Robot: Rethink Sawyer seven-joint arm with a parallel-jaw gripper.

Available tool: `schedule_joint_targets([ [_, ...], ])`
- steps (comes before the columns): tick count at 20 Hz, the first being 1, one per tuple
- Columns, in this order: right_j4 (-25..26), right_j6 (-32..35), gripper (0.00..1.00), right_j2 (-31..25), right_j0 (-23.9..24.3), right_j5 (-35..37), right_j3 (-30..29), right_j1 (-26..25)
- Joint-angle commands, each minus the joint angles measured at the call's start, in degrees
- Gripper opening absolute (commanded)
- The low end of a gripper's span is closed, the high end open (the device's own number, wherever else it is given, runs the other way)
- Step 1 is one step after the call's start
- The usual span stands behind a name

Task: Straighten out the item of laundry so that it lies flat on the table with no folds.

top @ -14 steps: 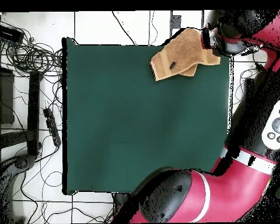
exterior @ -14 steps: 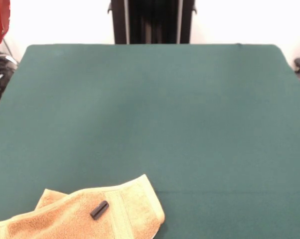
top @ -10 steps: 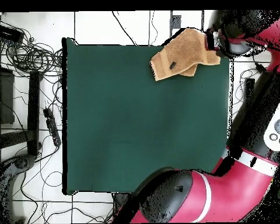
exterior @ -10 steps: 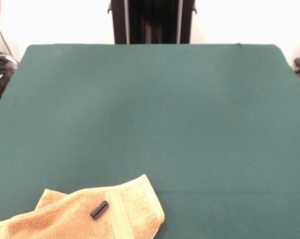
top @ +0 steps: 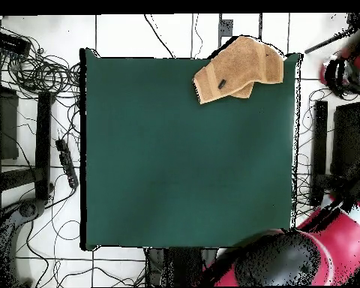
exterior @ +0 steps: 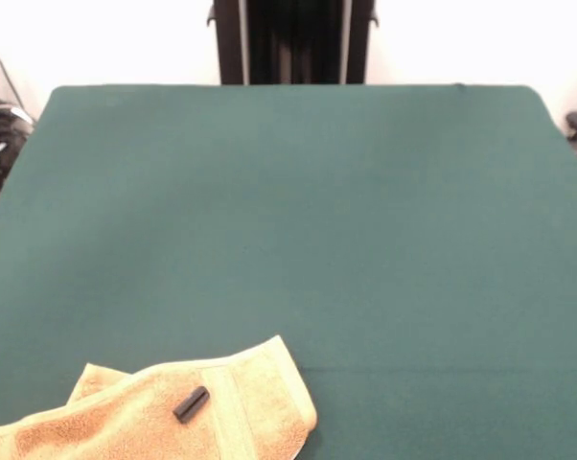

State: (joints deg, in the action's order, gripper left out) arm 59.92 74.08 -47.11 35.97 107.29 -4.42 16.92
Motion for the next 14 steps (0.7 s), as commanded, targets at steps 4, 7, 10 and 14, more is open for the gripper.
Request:
schedule_joint_targets([
  [4, 46.83, -43.76, 0.00, -61.95, 17.72, 15.15, -0.84, -7.24],
  [7, 56.28, -49.31, 0.00, -75.82, 20.92, 17.99, 0.91, -11.48],
  [10, 62.03, -47.98, 0.00, -85.11, 22.56, 18.98, 2.38, -13.88],
  [14, 68.90, -48.61, 0.00, -92.31, 23.33, 17.81, 3.23, -15.07],
])
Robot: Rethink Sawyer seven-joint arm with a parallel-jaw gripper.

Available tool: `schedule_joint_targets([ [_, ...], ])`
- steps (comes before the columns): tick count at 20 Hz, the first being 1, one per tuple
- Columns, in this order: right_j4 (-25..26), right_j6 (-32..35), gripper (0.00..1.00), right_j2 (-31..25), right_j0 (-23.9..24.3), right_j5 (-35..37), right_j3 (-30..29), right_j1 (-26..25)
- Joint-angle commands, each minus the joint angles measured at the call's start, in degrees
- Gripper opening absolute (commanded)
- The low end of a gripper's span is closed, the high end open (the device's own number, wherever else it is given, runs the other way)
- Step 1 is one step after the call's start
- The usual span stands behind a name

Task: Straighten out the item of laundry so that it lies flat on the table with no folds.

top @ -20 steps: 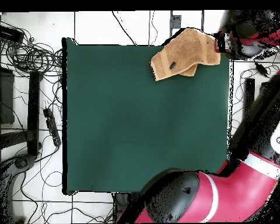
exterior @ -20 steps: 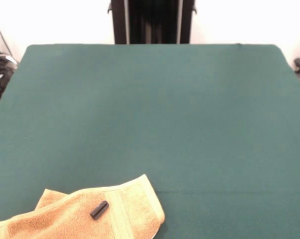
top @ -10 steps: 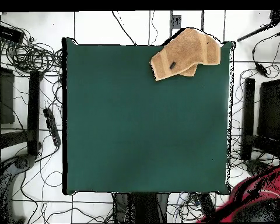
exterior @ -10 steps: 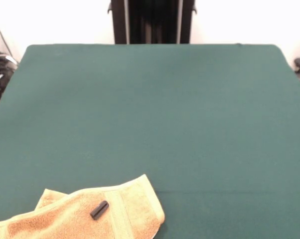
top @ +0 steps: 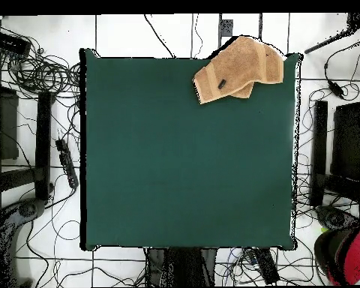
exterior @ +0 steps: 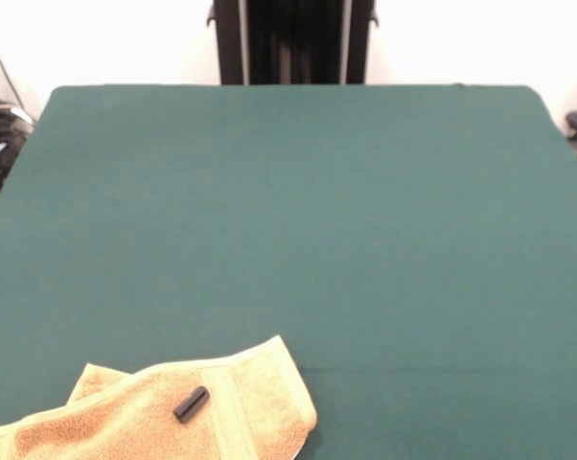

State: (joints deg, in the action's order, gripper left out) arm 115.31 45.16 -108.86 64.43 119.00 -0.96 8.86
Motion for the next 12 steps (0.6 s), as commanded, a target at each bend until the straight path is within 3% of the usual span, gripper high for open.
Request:
schedule_joint_targets([
  [1, 15.15, -19.86, 0.00, -31.88, -5.06, 5.72, -0.14, -7.11],
  [3, 17.40, -18.22, 0.00, -34.26, -4.96, 4.96, 0.14, -7.35],
  [6, 17.09, -10.53, 0.00, -35.92, -5.42, 1.43, 0.53, -6.98],
  [12, 16.96, -0.75, 0.00, -31.67, -8.16, -3.48, -1.34, -3.94],
])
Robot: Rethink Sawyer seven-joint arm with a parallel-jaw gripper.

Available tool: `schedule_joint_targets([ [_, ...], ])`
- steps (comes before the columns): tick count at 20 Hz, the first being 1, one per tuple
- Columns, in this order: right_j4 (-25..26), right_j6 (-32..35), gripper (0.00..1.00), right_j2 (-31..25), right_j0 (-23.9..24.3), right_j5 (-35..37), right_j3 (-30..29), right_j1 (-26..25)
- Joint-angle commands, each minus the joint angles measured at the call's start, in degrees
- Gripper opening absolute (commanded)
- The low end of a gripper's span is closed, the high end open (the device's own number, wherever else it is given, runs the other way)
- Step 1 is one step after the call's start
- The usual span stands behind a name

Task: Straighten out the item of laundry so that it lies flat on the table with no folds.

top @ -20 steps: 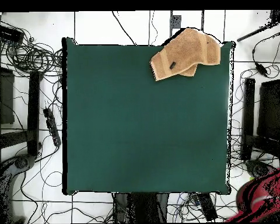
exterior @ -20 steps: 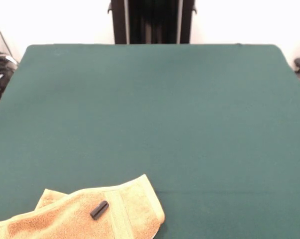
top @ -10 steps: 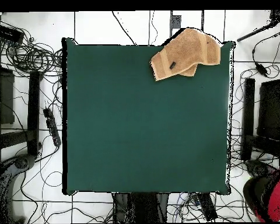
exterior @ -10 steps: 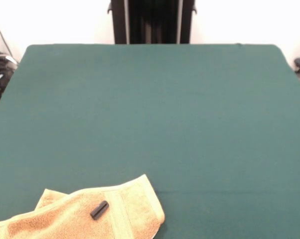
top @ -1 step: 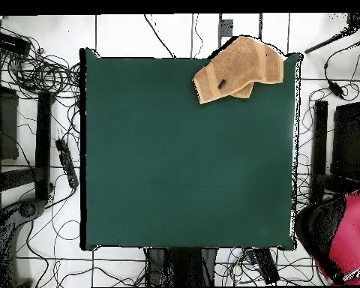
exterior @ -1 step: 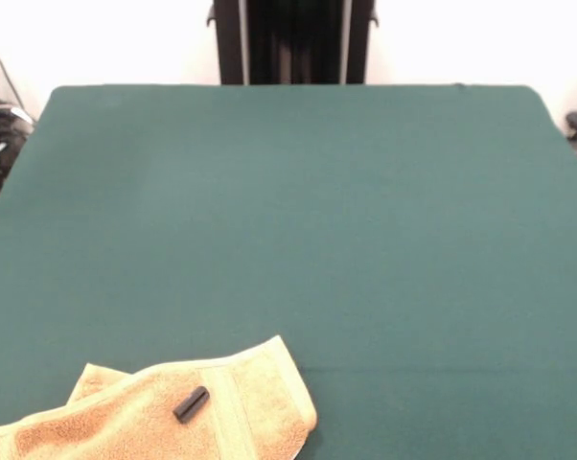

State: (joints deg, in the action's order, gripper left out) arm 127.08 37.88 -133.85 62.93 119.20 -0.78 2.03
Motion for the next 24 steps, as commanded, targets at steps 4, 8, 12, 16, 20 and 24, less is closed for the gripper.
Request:
schedule_joint_targets([
  [4, 3.42, 10.19, 0.00, -3.09, -8.81, -4.56, -2.80, 4.51],
  [8, -1.66, 14.01, 0.00, 1.95, -11.34, -5.08, -4.61, 6.02],
  [12, -7.57, 20.84, 0.00, 7.45, -14.36, -4.54, -6.95, 7.88],
  [16, -16.47, 30.07, 0.00, 15.54, -16.87, -5.43, -11.44, 9.73],
  [20, -27.01, 42.05, 0.00, 24.48, -18.14, -6.89, -18.94, 12.03],
  [24, -39.49, 57.22, 0.00, 31.12, -15.38, -9.89, -31.57, 13.52],
])
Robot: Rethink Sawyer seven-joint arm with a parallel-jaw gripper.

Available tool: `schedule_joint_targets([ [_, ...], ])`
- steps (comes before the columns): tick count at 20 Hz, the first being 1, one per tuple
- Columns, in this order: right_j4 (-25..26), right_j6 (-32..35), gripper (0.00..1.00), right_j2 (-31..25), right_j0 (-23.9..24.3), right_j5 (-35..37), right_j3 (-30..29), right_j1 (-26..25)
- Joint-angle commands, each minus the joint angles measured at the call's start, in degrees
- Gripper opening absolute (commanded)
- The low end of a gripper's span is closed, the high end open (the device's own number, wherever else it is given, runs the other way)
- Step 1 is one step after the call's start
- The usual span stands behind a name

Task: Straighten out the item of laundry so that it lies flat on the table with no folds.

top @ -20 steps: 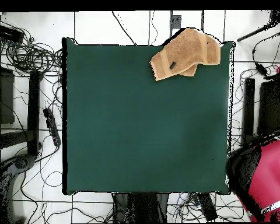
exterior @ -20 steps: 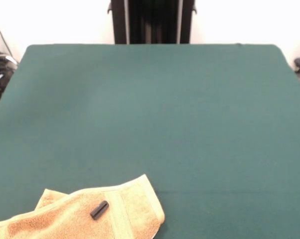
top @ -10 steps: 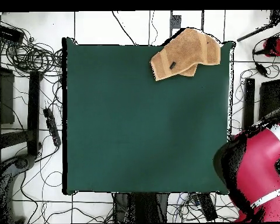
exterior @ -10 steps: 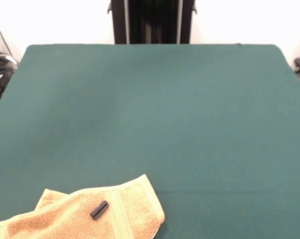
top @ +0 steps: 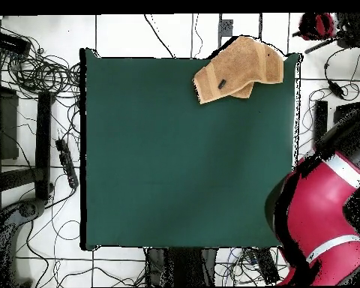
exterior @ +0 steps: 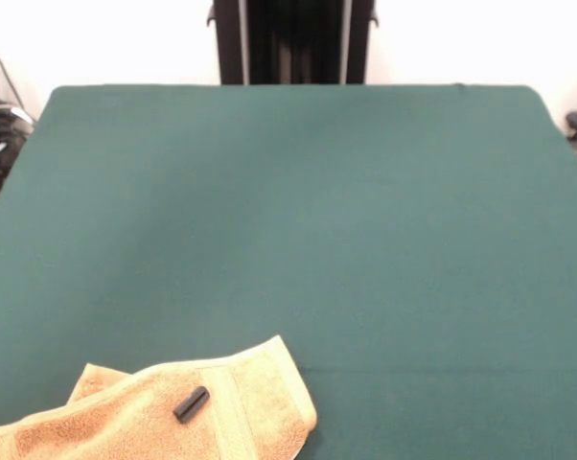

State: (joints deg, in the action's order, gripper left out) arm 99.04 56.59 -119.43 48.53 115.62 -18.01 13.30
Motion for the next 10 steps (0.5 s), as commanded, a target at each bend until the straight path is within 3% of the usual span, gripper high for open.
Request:
schedule_joint_targets([
  [1, -13.08, 39.72, 0.00, 17.45, -0.75, -5.79, -16.01, 2.66],
  [7, -19.36, 35.95, 0.00, 21.70, 0.52, -0.07, -16.51, 4.15],
  [10, -19.72, 32.19, 0.00, 23.29, -1.11, 2.06, -11.60, 5.41],
])
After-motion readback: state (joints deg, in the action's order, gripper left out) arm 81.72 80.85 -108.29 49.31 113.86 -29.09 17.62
